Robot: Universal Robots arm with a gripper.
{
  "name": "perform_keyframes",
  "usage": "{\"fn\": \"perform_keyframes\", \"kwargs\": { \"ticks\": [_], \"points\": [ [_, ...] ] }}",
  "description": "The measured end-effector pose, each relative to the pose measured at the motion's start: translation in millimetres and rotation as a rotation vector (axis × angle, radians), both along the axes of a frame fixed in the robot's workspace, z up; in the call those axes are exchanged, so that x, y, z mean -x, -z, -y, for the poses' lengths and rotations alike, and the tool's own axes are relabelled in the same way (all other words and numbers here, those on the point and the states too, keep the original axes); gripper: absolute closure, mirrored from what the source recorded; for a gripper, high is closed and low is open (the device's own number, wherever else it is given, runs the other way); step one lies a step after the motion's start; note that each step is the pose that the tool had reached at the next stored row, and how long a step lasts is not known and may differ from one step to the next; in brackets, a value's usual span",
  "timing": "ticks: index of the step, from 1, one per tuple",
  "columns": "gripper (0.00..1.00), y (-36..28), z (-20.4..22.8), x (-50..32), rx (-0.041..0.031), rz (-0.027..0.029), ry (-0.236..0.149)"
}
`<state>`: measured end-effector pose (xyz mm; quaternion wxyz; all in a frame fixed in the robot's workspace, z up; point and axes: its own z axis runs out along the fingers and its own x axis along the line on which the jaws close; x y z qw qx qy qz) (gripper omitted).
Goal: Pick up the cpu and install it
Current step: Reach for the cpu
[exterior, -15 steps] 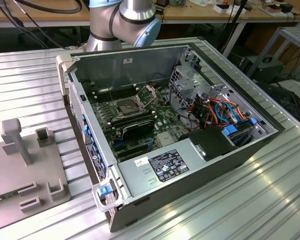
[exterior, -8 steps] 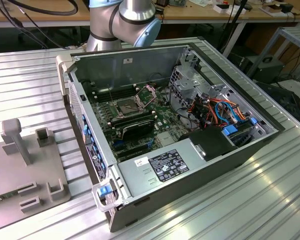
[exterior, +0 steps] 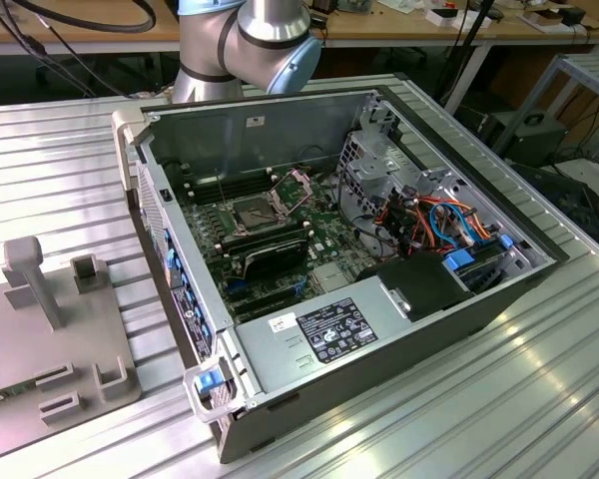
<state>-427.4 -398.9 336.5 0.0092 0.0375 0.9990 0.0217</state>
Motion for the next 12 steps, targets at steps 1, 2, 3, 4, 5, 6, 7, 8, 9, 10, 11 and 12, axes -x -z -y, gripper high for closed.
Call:
{"fn": "perform_keyframes", "kwargs": {
  "ticks": [1, 2, 3, 4, 5, 6, 7, 8, 9, 10, 11, 12],
  "points": [
    [0.89, 0.1, 0.0, 0.1, 0.0000, -0.0001, 0.000],
    [0.89, 0.6, 0.0, 0.5, -0.0001, 0.0002, 0.000],
    [0.89, 1.6, 0.0, 1.6, -0.0001, 0.0002, 0.000],
    [0.89, 2.5, 0.0, 2.5, -0.0001, 0.0001, 0.000],
    [0.89, 4.1, 0.0, 4.2, 0.0000, 0.0000, 0.000],
    [0.89, 6.1, 0.0, 5.8, -0.0001, 0.0002, 0.000],
    [0.89, 8.0, 0.0, 7.0, 0.0000, 0.0000, 0.000],
    [0.89, 9.6, 0.0, 7.6, 0.0000, 0.0001, 0.000],
    [0.89, 11.7, 0.1, 8.4, 0.0000, 0.0000, 0.000],
    [0.89, 13.2, 0.0, 8.9, 0.0000, 0.0000, 0.000],
    [0.89, 15.8, 0.0, 9.7, 0.0000, 0.0000, 0.000],
    [0.89, 18.1, 0.1, 10.5, 0.0000, 0.0000, 0.000]
  ]
}}
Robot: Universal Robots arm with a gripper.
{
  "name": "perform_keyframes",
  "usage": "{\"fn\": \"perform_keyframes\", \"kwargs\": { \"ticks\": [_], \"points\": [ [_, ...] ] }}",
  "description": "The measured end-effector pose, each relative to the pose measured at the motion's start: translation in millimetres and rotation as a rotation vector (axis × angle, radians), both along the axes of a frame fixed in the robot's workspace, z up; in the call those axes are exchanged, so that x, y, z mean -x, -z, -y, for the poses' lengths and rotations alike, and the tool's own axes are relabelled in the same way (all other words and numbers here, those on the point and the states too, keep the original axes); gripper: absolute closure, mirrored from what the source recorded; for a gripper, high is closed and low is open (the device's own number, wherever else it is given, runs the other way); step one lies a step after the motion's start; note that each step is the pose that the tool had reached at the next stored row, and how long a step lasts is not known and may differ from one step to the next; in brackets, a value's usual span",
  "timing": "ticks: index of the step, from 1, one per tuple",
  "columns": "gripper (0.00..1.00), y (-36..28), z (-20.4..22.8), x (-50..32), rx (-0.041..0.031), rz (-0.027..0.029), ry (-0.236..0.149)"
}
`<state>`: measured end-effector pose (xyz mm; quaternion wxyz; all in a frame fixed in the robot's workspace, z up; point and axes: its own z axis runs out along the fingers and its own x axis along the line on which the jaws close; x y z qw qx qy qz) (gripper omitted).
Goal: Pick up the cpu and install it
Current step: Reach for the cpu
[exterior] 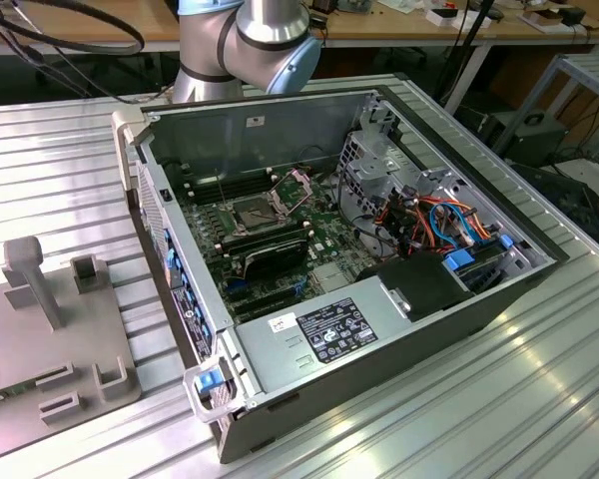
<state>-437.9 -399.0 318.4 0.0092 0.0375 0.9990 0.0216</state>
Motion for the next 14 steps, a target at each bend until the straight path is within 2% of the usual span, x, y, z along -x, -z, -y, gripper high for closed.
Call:
{"fn": "perform_keyframes", "kwargs": {
  "ticks": [1, 2, 3, 4, 8, 14],
  "points": [
    [0.89, 4.8, 2.9, 2.1, -0.0001, 0.0000, 0.000],
    [0.89, 8.9, 12.3, 3.6, -0.0001, 0.0000, 0.000],
    [0.89, 12.8, 18.8, 3.8, 0.0000, -0.0001, 0.000],
    [0.89, 23.3, 27.6, 4.5, 0.0000, -0.0004, 0.000],
    [0.89, 27.9, 30.7, 5.1, 0.0000, -0.0005, 0.000],
    [0.89, 32.7, 32.7, 5.9, 0.0003, -0.0013, 0.000]
  ]
}}
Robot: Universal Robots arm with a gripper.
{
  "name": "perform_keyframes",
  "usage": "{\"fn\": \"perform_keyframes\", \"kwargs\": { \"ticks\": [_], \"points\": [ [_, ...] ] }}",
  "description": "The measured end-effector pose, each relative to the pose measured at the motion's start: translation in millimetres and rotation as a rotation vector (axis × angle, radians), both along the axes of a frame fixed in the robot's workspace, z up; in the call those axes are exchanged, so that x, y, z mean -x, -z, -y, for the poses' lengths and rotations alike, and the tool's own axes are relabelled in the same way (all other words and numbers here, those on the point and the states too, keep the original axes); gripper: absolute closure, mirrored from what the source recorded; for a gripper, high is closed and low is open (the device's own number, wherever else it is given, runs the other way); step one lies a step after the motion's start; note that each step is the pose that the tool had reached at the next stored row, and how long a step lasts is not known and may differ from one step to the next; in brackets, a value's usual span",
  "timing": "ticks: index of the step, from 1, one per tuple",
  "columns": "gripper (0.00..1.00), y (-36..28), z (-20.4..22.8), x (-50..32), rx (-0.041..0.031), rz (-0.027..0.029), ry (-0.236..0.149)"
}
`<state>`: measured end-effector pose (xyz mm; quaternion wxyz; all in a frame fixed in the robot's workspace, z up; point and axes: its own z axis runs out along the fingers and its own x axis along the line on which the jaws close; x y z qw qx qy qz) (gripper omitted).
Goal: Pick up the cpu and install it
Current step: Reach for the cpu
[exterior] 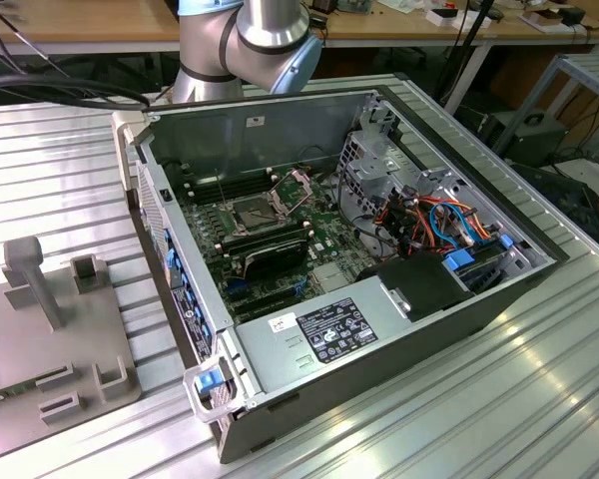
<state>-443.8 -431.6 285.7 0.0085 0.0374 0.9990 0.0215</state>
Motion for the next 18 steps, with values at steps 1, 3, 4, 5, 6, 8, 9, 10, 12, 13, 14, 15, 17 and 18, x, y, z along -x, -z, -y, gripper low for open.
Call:
{"fn": "perform_keyframes", "kwargs": {
  "ticks": [1, 3, 4, 5, 6, 8, 9, 10, 12, 13, 14, 15, 17, 18],
  "points": [
    [0.89, 0.9, 0.4, 0.2, 0.0000, 0.0000, 0.000],
    [0.89, 2.2, 0.9, 0.5, 0.0000, -0.0002, 0.000],
    [0.89, 2.7, 1.1, 0.6, 0.0002, -0.0003, 0.000],
    [0.89, 3.0, 1.2, 0.7, 0.0004, -0.0002, 0.000],
    [0.89, 3.2, 1.3, 0.8, 0.0005, -0.0002, 0.000],
    [0.89, 3.2, 1.4, 0.9, 0.0009, -0.0003, 0.000],
    [0.89, 3.2, 1.4, 0.9, 0.0010, -0.0003, 0.000],
    [0.89, 3.2, 1.4, 0.9, 0.0010, -0.0004, 0.000],
    [0.89, 3.3, 1.6, 1.0, 0.0010, -0.0003, 0.000],
    [0.89, 3.3, 2.4, 1.0, 0.0010, -0.0002, 0.000],
    [0.89, 3.3, 2.9, 0.9, 0.0010, -0.0003, 0.000],
    [0.89, 3.3, 3.4, 1.0, 0.0011, -0.0003, 0.000],
    [0.89, 3.3, 3.8, 1.0, 0.0010, -0.0003, 0.000],
    [0.89, 3.3, 3.8, 1.0, 0.0010, -0.0003, 0.000]
  ]
}}
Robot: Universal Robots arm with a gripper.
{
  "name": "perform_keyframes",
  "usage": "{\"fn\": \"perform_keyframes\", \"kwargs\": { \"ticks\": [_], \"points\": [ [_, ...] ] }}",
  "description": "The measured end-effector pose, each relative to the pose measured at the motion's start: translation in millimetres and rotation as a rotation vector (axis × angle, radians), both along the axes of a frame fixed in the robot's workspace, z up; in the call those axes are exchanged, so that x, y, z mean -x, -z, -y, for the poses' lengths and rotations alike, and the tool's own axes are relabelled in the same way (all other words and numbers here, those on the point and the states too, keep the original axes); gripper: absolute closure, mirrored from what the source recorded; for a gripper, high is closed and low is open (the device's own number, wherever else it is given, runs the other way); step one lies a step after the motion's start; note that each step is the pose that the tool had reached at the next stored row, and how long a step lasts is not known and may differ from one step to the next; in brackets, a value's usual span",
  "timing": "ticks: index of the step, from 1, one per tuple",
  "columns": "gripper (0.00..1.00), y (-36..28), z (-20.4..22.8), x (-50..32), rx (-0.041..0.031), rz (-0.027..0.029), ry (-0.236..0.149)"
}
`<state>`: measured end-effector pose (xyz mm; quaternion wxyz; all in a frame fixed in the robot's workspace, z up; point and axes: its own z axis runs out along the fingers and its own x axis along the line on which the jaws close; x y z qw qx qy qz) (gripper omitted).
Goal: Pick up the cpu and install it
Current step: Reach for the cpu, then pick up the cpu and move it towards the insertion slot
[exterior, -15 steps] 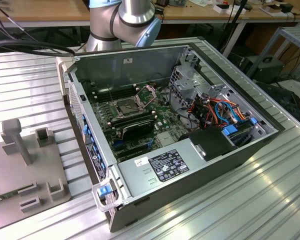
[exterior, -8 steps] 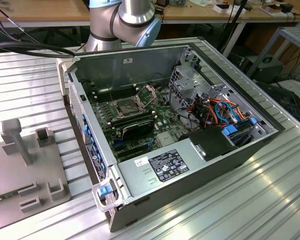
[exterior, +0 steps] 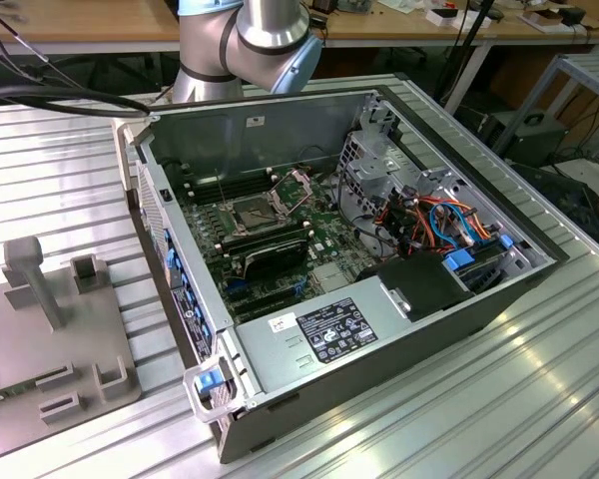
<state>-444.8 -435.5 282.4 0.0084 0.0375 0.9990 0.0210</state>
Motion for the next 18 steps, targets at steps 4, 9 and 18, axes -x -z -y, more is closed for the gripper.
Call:
{"fn": "perform_keyframes", "kwargs": {
  "ticks": [4, 9, 18],
  "points": [
    [0.89, 0.2, 0.2, 0.1, 0.0000, 0.0001, 0.000],
    [0.89, 1.0, 0.2, 0.2, 0.0000, 0.0000, 0.000],
    [0.83, 1.1, 0.2, 0.2, 0.0000, 0.0000, 0.000]
  ]
}}
